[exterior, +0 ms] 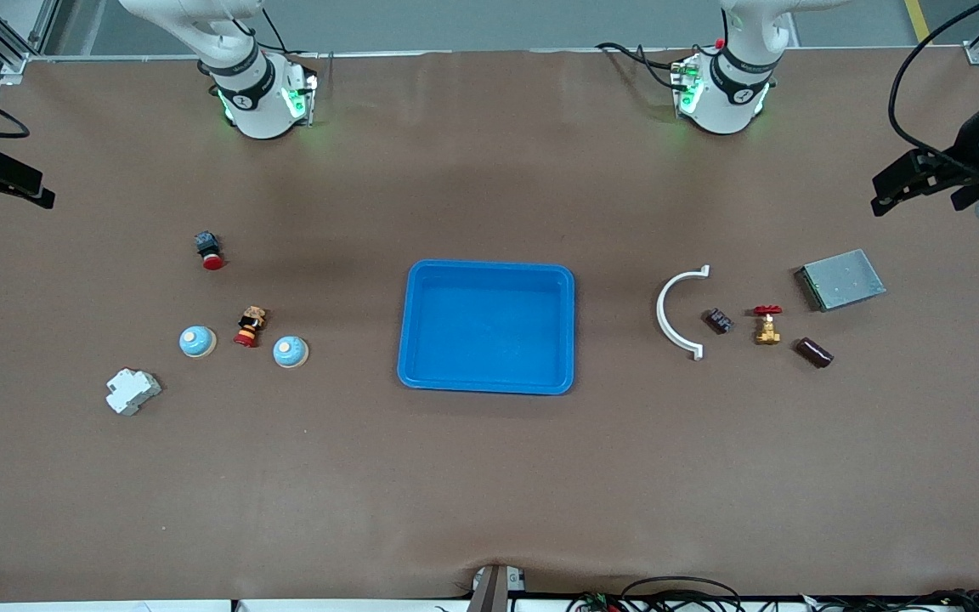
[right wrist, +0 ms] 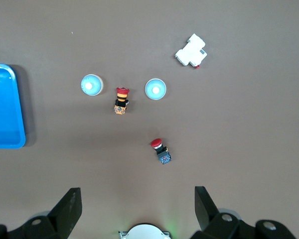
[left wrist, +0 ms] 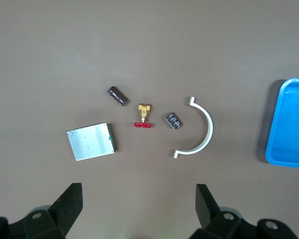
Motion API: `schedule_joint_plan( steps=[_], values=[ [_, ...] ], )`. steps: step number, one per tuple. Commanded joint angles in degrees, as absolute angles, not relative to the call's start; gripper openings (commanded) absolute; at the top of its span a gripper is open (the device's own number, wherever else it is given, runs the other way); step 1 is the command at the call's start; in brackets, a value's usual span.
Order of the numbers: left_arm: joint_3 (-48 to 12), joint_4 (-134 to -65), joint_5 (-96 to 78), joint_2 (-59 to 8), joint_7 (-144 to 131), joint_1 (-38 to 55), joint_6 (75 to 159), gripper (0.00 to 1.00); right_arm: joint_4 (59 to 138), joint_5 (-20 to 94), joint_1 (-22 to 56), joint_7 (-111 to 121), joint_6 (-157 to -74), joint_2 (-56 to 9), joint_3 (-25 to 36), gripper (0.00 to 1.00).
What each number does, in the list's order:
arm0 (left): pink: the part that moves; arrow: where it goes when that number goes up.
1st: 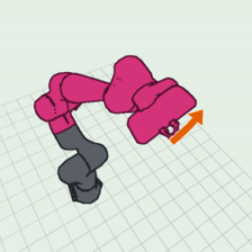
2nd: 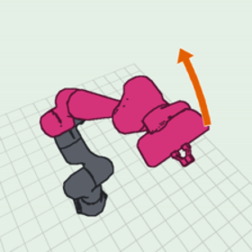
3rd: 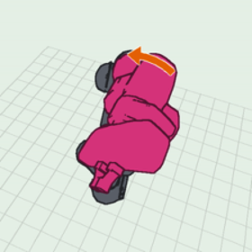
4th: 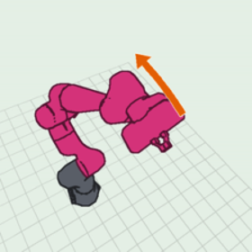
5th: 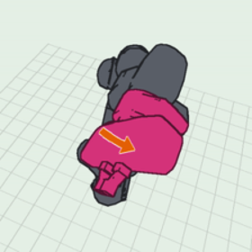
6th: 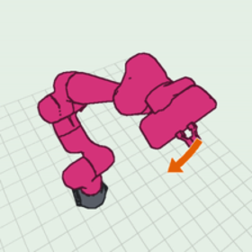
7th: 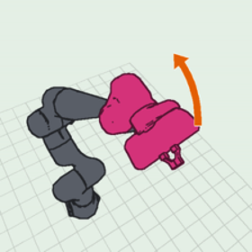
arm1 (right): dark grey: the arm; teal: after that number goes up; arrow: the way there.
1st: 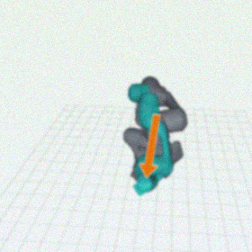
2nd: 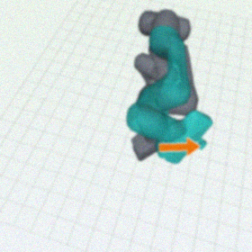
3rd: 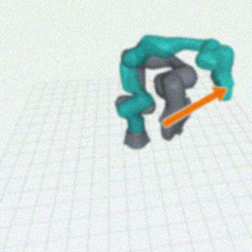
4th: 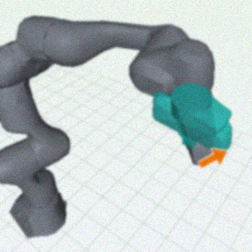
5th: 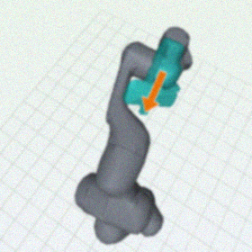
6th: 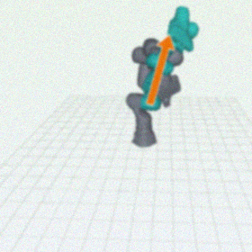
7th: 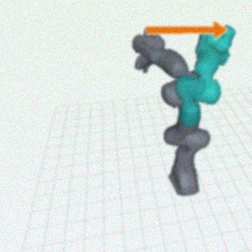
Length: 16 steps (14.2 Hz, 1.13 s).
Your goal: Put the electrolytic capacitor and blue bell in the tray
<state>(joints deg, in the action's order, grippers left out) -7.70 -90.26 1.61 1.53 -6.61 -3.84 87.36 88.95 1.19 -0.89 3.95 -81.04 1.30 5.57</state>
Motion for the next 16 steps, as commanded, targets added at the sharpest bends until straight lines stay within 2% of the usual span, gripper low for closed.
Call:
schedule_joint_plan(
  steps=[1,5,9,16],
  values=[
    [-7.8,-88.4,3.1,-1.3,-6.6,-3.7,85.3,1.0,88.3,0.6,-1.5,4.4,-80.2,0.7,5.1,1.0],
    [-7.9,-91.4,3.1,-5.2,-8.3,-3.7,87.2,1.0,88.4,0.7,-1.4,4.2,-80.2,-0.1,5.1,1.0],
    [-7.9,-99.7,3.1,-5.1,-14.1,-3.7,96.3,1.0,88.2,1.6,-1.1,4.2,-82.1,-4.0,5.0,1.0],
    [-8.0,-113.4,3.1,-5.9,-22.0,-3.7,112.1,1.0,89.6,1.6,0.9,3.7,-90.1,-11.1,4.8,1.0]
  ],
)
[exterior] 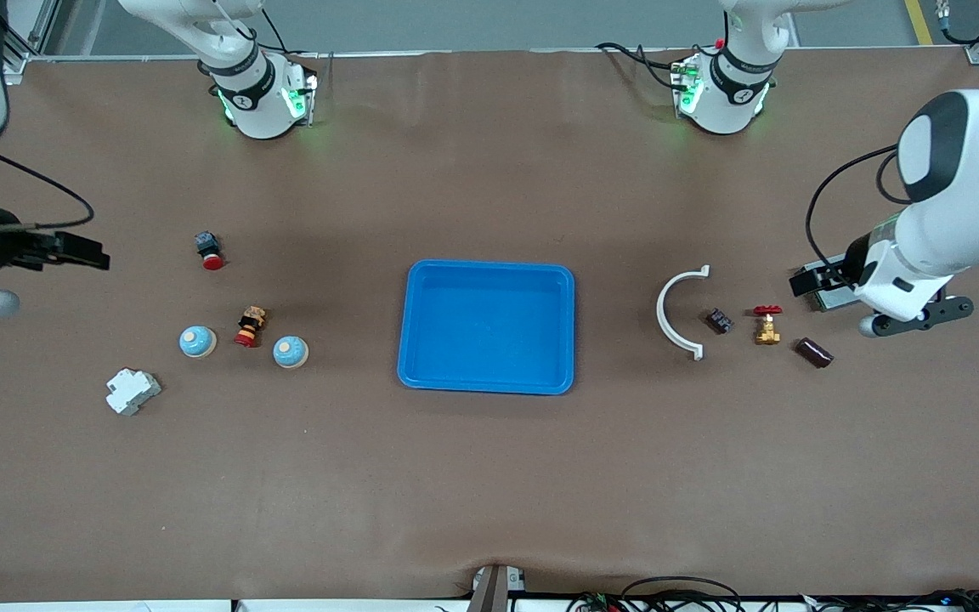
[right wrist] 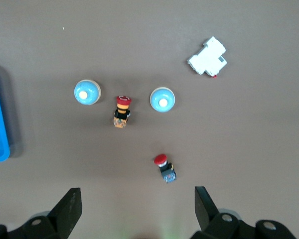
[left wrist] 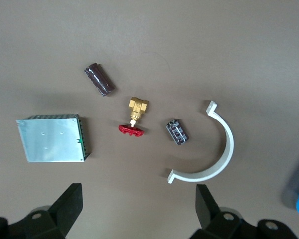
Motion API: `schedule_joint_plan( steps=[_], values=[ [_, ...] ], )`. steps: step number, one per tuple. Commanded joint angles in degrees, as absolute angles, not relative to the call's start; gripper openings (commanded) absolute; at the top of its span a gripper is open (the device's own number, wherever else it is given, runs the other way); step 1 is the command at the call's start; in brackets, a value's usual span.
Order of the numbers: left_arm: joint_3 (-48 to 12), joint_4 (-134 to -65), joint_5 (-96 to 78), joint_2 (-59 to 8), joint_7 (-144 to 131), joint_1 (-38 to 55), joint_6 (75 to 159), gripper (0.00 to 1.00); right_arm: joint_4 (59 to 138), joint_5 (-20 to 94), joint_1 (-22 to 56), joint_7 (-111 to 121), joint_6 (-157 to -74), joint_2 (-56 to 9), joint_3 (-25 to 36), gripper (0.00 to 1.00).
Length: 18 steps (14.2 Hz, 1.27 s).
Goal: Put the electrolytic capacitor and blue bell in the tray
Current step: 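Reach the right gripper to a blue bell while the left gripper reaches the capacitor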
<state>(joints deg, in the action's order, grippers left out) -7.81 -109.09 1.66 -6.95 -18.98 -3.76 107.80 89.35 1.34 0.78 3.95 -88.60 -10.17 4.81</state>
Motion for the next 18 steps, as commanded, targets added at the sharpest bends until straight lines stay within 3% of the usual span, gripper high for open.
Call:
schedule_joint_plan(
  steps=[1,5,11,18],
  values=[
    [-8.0,-115.4,3.1,-5.9,-24.1,-3.6,115.2,1.0,91.0,1.6,1.0,3.6,-92.0,-11.2,4.8,1.0],
    [-8.5,-117.1,3.2,-9.2,-32.5,-3.1,119.3,1.0,96.4,1.6,4.0,-1.8,-98.7,-12.2,4.7,1.0],
    [-8.5,-118.6,3.2,-14.2,-44.9,0.5,124.3,1.0,97.3,3.7,7.5,-6.1,-106.2,-17.4,4.7,1.0],
    [-8.5,-123.3,7.5,-18.5,-54.0,0.2,134.8,0.89,105.3,4.6,10.1,-6.2,-121.7,-19.6,4.7,1.0]
  ],
)
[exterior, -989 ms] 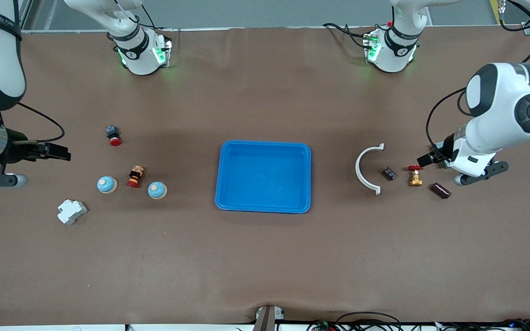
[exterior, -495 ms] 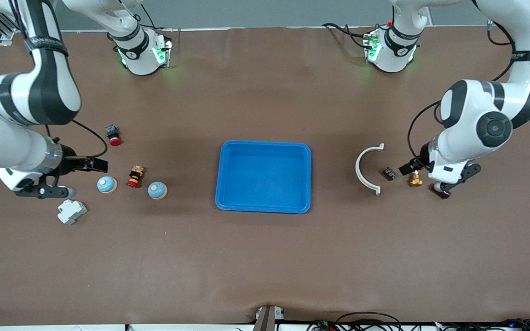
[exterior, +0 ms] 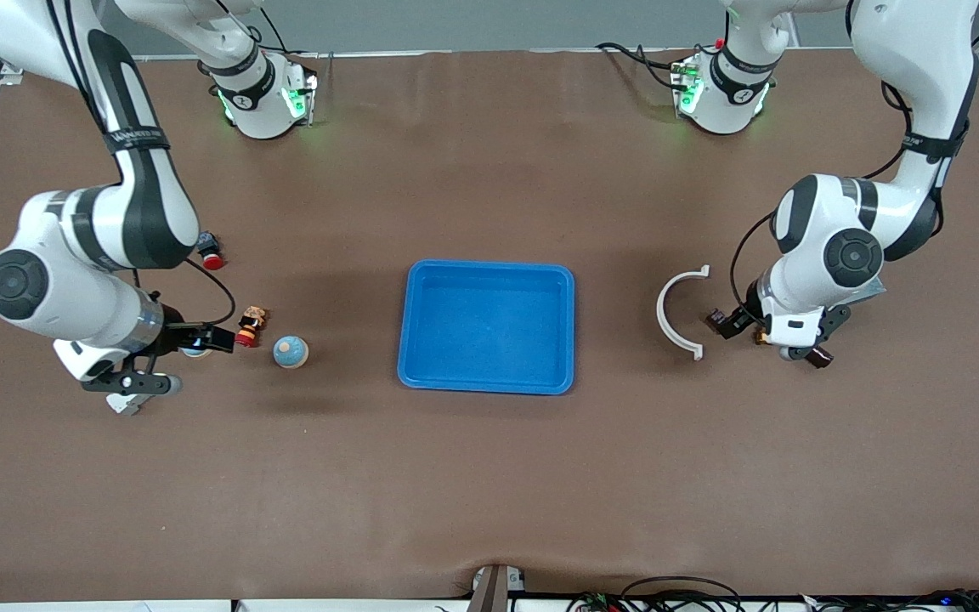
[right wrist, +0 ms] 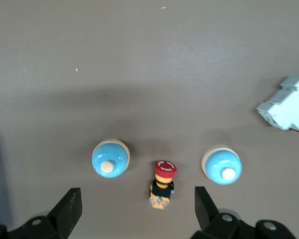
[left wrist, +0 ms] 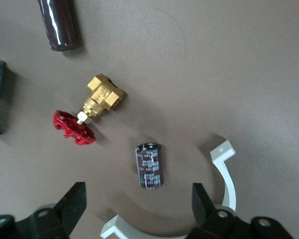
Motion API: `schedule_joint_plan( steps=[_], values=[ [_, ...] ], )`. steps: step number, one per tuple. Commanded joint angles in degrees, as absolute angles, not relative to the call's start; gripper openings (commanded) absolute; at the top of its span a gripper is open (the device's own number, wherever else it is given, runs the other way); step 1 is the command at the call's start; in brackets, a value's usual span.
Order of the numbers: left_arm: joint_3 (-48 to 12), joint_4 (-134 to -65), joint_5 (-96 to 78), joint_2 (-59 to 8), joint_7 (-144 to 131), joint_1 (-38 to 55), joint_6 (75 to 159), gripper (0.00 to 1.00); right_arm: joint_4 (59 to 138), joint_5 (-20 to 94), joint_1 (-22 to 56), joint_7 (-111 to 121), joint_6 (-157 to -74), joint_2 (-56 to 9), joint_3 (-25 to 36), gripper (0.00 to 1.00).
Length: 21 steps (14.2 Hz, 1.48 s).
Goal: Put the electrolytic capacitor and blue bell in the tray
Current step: 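Reach the right gripper to a blue bell while the left gripper reaches the capacitor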
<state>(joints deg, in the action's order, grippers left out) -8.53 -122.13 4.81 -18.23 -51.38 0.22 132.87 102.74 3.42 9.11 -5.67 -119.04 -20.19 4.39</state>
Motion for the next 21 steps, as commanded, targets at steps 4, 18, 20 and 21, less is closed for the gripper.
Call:
schedule_joint_plan(
  steps=[4,18,20,21],
  values=[
    [-8.5,-127.2,9.1,-18.5,-54.8,-0.5,140.4,0.87,107.7,7.6,11.9,-6.1,-126.8,-21.6,4.7,1.0],
    [-8.5,-128.7,9.1,-22.1,-59.7,0.1,145.2,0.74,112.1,7.6,14.4,-5.4,-135.6,-24.6,4.7,1.0],
    [-8.5,-128.6,9.1,-22.8,-59.7,0.2,146.1,0.62,112.1,7.6,14.4,-5.8,-136.0,-24.6,4.7,1.0],
    [-8.5,-128.6,9.1,-23.0,-59.7,0.2,146.5,0.57,112.0,7.6,14.4,-5.9,-136.1,-24.6,4.7,1.0]
  ],
)
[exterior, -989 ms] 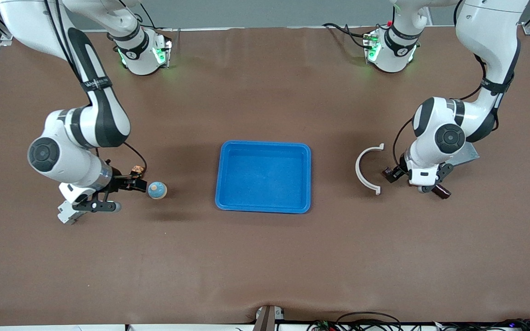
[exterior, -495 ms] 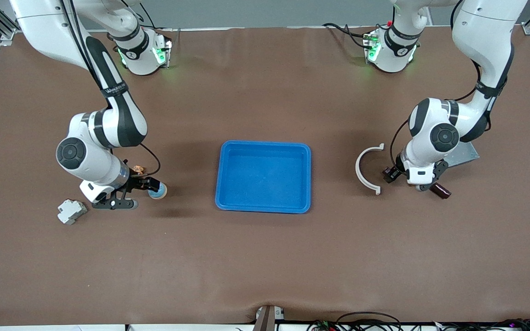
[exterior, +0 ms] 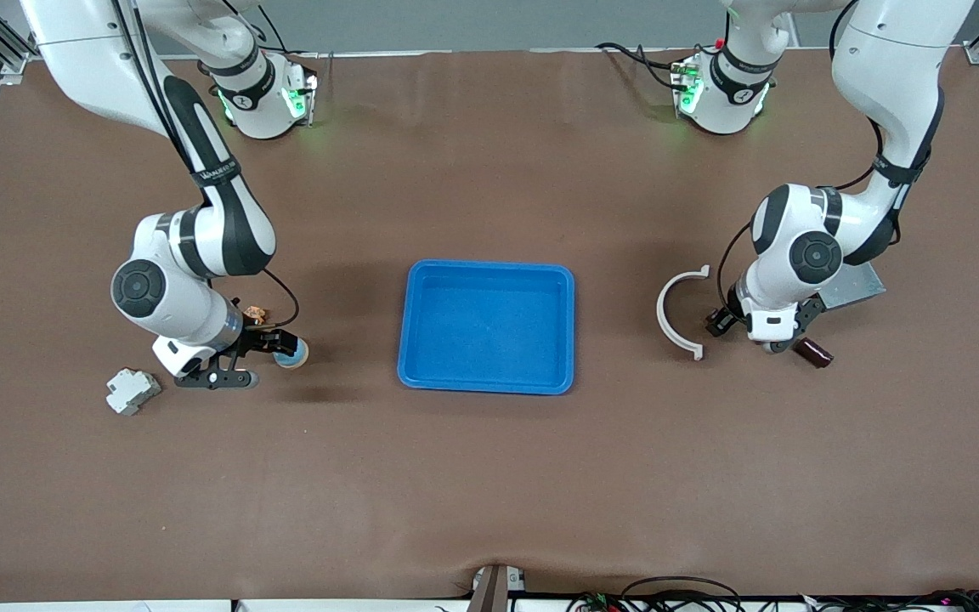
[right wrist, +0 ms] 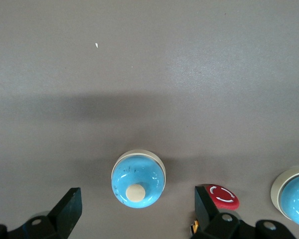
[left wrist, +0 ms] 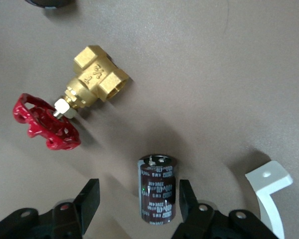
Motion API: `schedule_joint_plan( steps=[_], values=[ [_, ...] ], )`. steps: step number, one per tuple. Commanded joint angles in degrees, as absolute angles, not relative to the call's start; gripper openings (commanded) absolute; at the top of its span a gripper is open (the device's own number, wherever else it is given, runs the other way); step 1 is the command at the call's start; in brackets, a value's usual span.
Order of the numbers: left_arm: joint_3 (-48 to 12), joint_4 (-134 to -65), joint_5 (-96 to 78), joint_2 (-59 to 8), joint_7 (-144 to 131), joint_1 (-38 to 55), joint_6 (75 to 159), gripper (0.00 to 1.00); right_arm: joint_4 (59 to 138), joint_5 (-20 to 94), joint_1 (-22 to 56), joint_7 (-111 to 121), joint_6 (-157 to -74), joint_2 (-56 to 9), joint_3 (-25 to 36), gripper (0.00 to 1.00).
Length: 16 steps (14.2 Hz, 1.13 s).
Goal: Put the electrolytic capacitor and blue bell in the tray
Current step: 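Close the left gripper on the black capacitor while the right gripper lowers to the bell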
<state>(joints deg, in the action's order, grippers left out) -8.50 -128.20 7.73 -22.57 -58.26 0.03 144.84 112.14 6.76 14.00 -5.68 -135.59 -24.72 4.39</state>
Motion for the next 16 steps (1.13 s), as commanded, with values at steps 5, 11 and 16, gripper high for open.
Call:
schedule_joint_plan(
  steps=[5,11,16],
  values=[
    [-8.5,-128.5,9.1,-23.3,-59.6,0.4,146.8,0.12,112.0,7.6,14.4,-5.9,-136.2,-25.2,4.7,1.0],
    [-8.6,-127.7,11.7,-20.8,-59.5,0.2,146.2,0.0,112.0,7.6,14.8,-5.8,-136.3,-26.8,4.7,1.0],
    [-8.8,-121.4,11.7,-19.7,-59.8,0.0,135.2,0.0,111.8,7.6,15.9,-6.0,-136.3,-28.6,4.7,1.0]
  ],
)
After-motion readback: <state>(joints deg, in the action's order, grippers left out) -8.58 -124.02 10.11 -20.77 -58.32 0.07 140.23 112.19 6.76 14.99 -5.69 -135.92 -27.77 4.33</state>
